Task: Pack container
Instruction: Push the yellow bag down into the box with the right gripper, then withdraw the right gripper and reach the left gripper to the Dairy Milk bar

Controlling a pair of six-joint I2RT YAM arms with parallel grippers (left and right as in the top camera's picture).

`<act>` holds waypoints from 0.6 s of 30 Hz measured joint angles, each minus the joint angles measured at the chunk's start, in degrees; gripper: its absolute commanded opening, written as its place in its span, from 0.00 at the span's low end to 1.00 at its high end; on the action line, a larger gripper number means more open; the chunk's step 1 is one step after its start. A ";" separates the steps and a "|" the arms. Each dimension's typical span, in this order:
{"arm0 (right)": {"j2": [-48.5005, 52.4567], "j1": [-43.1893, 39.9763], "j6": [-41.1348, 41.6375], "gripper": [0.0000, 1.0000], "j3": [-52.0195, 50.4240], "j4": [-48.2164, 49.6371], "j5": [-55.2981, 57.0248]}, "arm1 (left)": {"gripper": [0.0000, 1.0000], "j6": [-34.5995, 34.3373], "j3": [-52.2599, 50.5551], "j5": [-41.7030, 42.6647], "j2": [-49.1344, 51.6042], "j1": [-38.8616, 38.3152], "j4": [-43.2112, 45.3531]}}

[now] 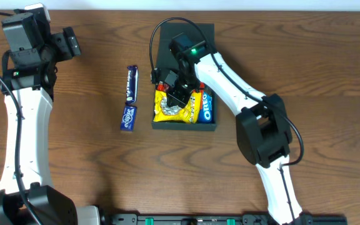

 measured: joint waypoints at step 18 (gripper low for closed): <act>-0.48 -0.33 0.76 0.02 14.60 -4.72 -0.04 | 0.95 0.00 0.00 0.11 0.00 0.00 -2.89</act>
